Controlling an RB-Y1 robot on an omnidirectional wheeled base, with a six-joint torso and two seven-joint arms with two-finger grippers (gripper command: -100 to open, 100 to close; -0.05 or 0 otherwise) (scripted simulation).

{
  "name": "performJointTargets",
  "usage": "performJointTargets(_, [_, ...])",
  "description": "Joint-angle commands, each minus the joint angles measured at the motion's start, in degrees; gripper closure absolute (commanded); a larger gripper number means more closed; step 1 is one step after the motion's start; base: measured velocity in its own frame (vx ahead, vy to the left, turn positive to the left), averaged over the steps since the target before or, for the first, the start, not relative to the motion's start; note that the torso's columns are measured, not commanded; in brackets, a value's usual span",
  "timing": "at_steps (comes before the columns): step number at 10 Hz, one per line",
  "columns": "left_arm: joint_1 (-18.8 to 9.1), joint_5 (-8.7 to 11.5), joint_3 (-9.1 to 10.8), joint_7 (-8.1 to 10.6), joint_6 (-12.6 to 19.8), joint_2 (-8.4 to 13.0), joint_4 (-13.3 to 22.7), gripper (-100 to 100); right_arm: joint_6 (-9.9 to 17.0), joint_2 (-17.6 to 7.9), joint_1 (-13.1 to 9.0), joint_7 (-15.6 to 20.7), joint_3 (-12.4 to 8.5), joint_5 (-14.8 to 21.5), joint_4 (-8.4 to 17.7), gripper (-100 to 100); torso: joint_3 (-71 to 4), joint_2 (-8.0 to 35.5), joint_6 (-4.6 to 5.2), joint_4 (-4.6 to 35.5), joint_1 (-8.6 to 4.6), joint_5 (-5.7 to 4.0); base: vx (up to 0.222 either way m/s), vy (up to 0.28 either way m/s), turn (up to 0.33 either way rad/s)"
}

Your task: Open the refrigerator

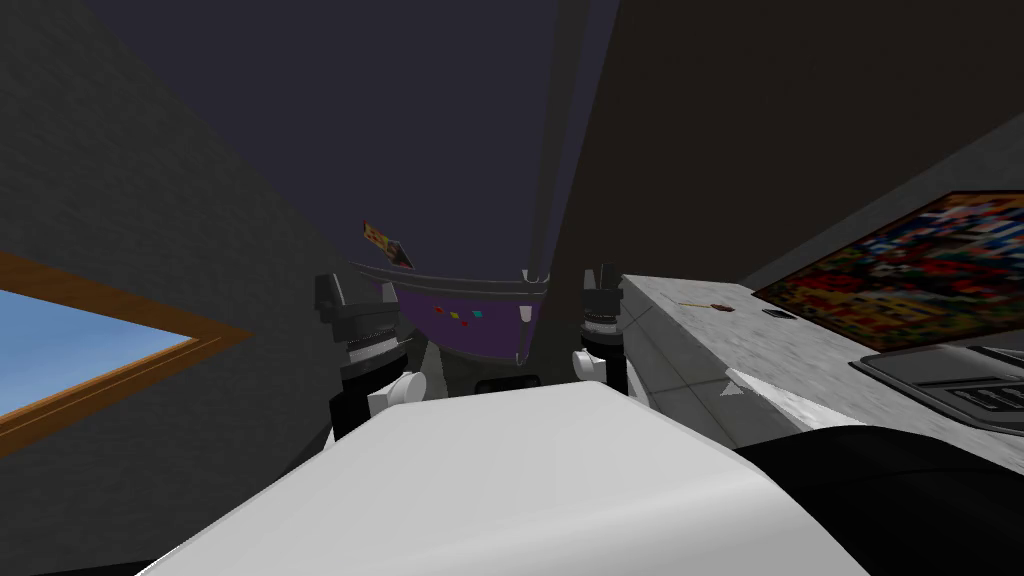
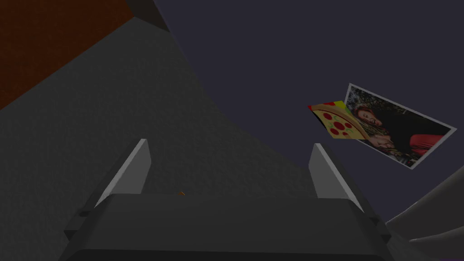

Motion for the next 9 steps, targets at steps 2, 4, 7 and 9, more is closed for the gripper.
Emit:
performJointTargets(2, [0.0, 0.0, 0.0, 0.0, 0.0, 0.0, 0.0, 0, 0.0, 0.0, 0.0, 0.0, 0.0, 0.0, 0.0, 0, -12.0, 5.97, 0.0, 6.0, 0.0, 0.0, 0.0, 0.0, 0.0])
performJointTargets(4, [0.0, 0.0, 0.0, 0.0, 0.0, 0.0, -0.01, 0, 0.0, 0.0, 0.0, 0.0, 0.0, 0.0, -0.01, 0, -28.5, 14.22, 0.0, 14.24, 0.0, 0.0, 0.0, 0.0, 0.0])
performJointTargets(7, [0.0, 0.0, 0.0, 0.0, 0.0, 0.0, -0.01, 0, 0.0, 0.0, 0.0, 0.0, 0.0, 0.0, -0.02, 0, -53.81, 26.93, 0.0, 26.91, 0.0, 0.0, 0.0, 0.0, 0.0])
performJointTargets(9, [0.0, 0.0, 0.0, 0.0, -0.01, 0.0, -0.02, 0, -0.01, 0.0, 0.0, 0.0, 0.0, 0.0, -0.02, 0, -70.73, 35.39, 0.0, 35.37, 0.0, 0.0, 0.0, 0.0, 0.0])
